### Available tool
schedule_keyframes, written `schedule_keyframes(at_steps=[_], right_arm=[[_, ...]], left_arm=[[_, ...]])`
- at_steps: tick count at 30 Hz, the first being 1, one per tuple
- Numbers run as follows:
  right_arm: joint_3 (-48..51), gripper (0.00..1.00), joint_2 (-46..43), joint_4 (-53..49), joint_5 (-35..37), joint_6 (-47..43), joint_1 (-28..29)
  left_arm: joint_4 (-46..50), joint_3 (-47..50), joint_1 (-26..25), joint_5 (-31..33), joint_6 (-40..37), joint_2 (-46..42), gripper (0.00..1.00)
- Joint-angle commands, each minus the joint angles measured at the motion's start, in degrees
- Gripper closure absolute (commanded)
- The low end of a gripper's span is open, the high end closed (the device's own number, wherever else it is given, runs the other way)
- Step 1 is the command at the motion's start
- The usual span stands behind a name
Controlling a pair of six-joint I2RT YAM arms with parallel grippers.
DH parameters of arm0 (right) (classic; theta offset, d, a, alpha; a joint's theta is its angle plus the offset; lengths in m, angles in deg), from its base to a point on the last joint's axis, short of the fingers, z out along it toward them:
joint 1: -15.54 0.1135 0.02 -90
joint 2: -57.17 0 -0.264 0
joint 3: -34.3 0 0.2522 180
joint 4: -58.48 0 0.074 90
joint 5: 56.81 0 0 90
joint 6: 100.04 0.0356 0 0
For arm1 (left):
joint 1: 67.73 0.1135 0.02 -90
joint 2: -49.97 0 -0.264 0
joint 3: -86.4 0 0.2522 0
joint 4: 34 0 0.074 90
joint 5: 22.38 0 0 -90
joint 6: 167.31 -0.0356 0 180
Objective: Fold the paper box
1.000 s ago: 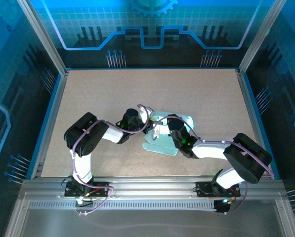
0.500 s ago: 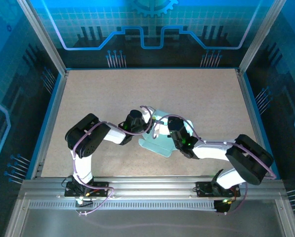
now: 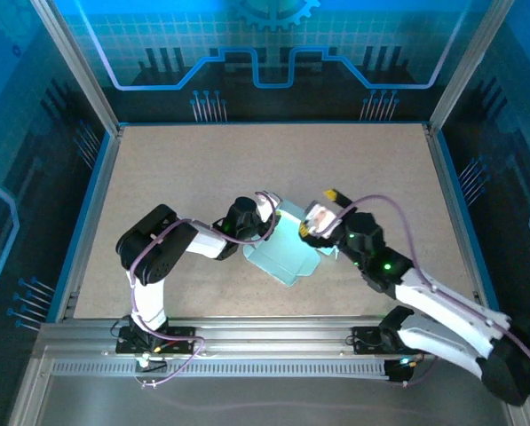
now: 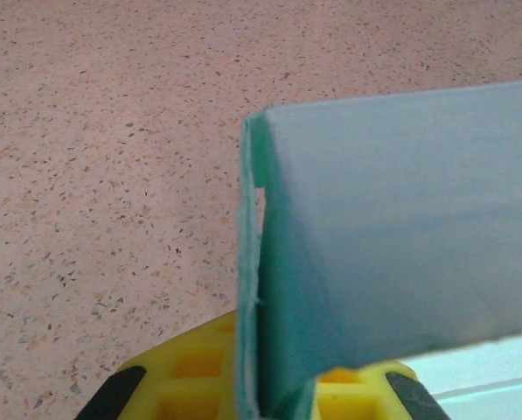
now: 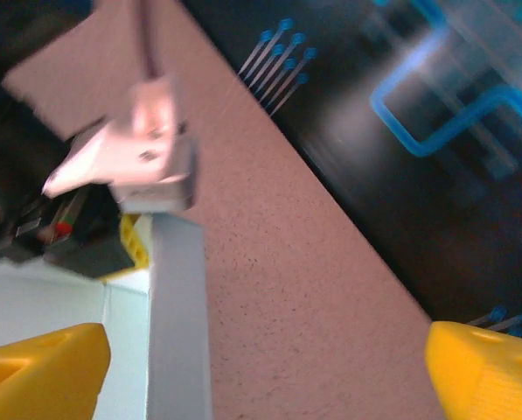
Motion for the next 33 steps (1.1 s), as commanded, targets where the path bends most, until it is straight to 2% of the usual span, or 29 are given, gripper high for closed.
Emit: schedule_keyframes(at_steps=[1,4,8,12,17,19,21,26,33], right_arm=[[-3.3,0.00,-3.5,-8.5,-9.9,22.4,-6.9],[-9.6,0.00,-1.8,-16.8,-16.4,35.0,-13.3],[-15.7,0.00,4.4,-21.5,-26.5,42.3,-17.9],[-23.0,0.08,16.2,-24.7,-37.8,50.3,-21.6],[-32.8,0.15,32.0,-31.8,-46.5,50.1,-22.0],[-35.1,0.24,36.8,-32.2,-49.5,50.6,-22.2],[-37.1,0.28,41.3,-32.5,-52.1,50.4,-22.1],[-38.5,0.40,47.1,-30.5,-54.0,50.6,-22.0],[-41.9,0.44,54.3,-32.3,-55.6,48.9,-19.6]], left_arm=[[0.8,0.3,-0.5,0.5,-1.7,-1.5,0.96],[0.8,0.6,-0.9,1.0,-2.5,-1.7,0.96],[1.6,0.9,-1.2,1.4,-4.2,-2.5,0.96],[1.1,1.6,-1.4,0.8,-4.9,-2.8,0.95],[2.8,1.2,-1.4,0.2,-6.8,-2.5,0.95],[2.8,1.3,-1.4,-0.6,-6.7,-2.4,0.95],[2.7,1.1,-1.4,-0.9,-6.3,-2.2,0.95],[1.8,1.2,-1.5,-1.9,-5.5,-1.5,0.95],[0.6,0.8,-1.4,-2.3,-4.2,-0.2,0.94]])
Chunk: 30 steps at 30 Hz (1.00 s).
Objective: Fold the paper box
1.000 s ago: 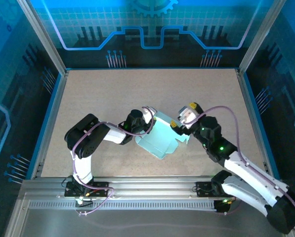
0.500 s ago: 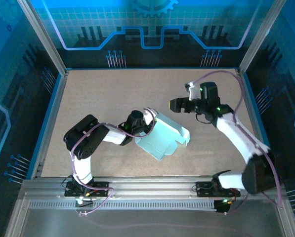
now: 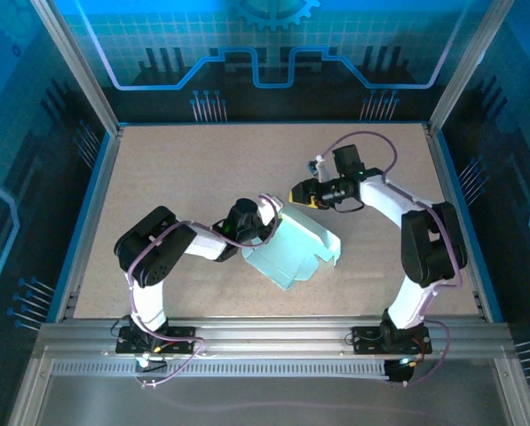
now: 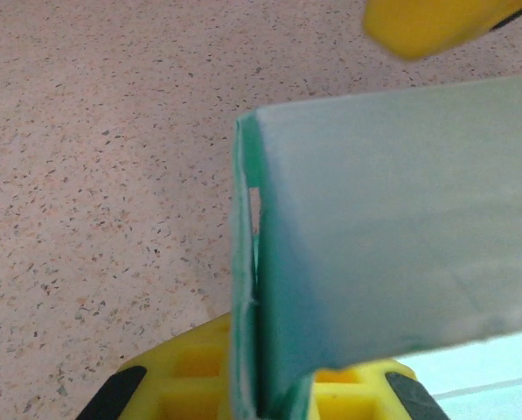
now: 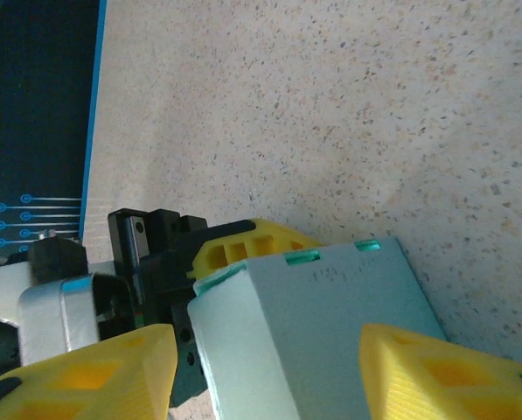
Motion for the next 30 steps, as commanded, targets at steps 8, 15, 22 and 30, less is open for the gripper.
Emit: schedule_keyframes(at_steps=[8,15,22,30], right_arm=[[-2.8,0.55,5.6,-1.2,-2.3,0.9,2.1],[-2.6,0.61,6.6,-0.9,-2.0,2.4,2.2],[-2.4,0.63,6.9,-2.7,0.7,0.9,2.8],[-2.4,0.65,7.6,-4.7,3.8,-0.5,3.8]], left_arm=[[-3.2,0.0,-0.5,-1.6,3.7,2.3,0.89],[-5.2,-1.2,-0.4,-1.2,7.1,4.6,0.84],[-6.5,-1.3,-0.5,-0.7,8.6,5.5,0.80],[-10.2,0.2,-0.4,0.0,10.6,5.3,0.77]])
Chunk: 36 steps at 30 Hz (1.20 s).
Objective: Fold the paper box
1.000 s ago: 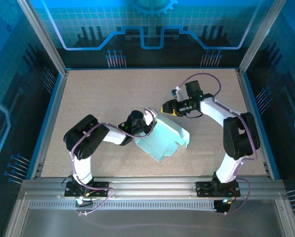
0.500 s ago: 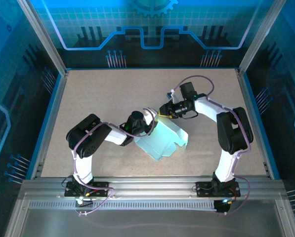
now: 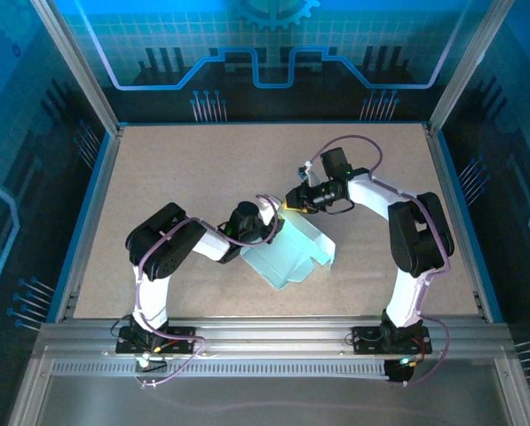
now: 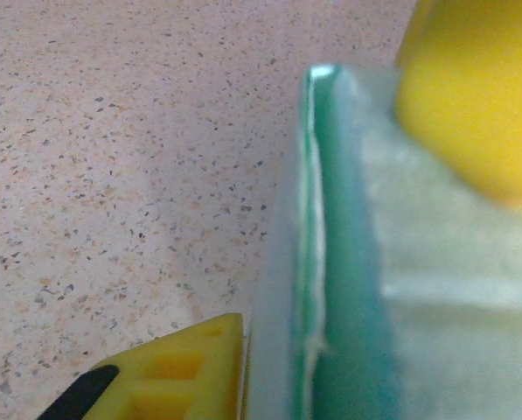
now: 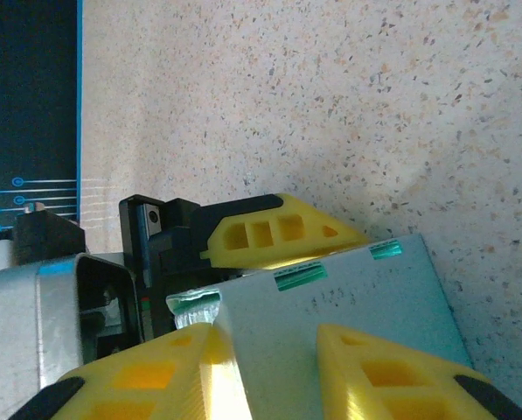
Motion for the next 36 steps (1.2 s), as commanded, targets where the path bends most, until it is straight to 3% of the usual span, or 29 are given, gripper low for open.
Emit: schedule_keyframes(at_steps=[1,6,15,26,31,36], right_arm=[[-0.1,0.66,2.3,-3.8,4.2,-1.2,1.2],[0.0,0.67,2.4,-3.6,4.1,-0.7,1.4],[1.3,0.68,1.5,-1.3,3.2,2.2,2.9],[8.5,0.71,-3.5,8.9,6.2,13.7,6.7],[8.0,0.59,-6.7,9.4,6.7,13.3,5.5],[6.9,0.37,-11.8,7.2,7.3,11.1,1.7]], left_arm=[[-3.6,0.5,-0.3,0.1,1.6,0.3,0.77],[-4.5,-0.1,-0.3,0.4,2.7,0.7,0.79],[-5.8,0.7,-0.1,1.3,4.4,1.2,1.00],[-5.8,0.1,1.6,2.2,10.9,0.9,1.00],[-5.5,1.3,1.6,0.1,7.0,0.0,1.00],[-5.8,3.4,2.2,-2.7,2.8,-1.5,1.00]])
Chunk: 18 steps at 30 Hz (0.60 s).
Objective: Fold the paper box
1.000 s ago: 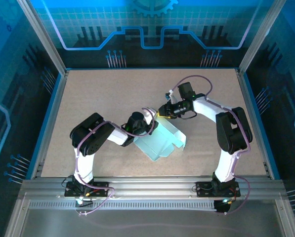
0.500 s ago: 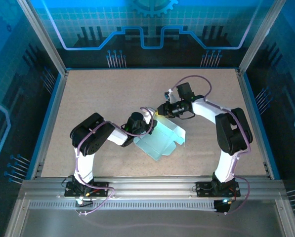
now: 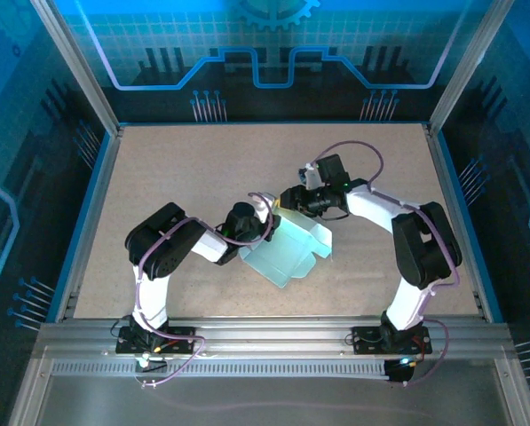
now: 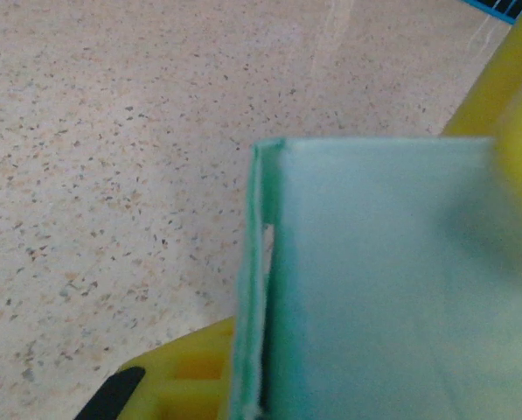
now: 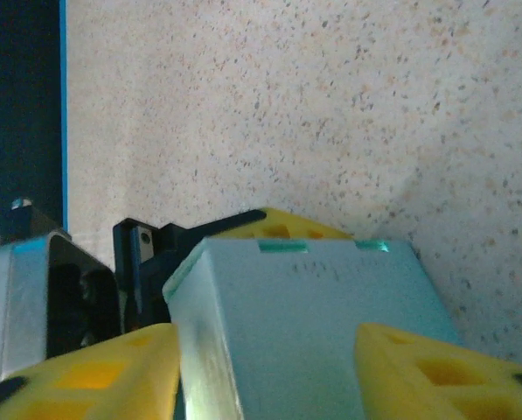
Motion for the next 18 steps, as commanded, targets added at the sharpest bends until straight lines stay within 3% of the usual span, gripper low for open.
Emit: schedule_keyframes(at_steps=[1,5,8,12,18], right_arm=[[-0.2,0.33,-6.2,-3.1,-1.0,-1.2,-2.5],[1.1,0.25,-10.9,-3.6,0.4,-2.2,-6.9],[3.7,0.21,-16.1,-2.8,1.5,-3.1,-10.9],[8.6,0.22,-24.2,-2.9,3.5,-2.4,-18.0],[18.7,0.23,-35.2,-2.2,-0.5,0.2,-29.1]], left_arm=[[0.3,1.1,1.3,-3.5,-2.3,-2.1,1.00],[-0.2,1.9,2.4,-4.0,2.5,-3.9,1.00],[-0.9,1.6,3.9,-5.8,11.7,-4.0,1.00],[-1.1,0.1,6.0,-10.6,24.2,-3.6,1.00],[-4.2,-0.8,7.3,-12.8,40.3,-3.1,1.00]])
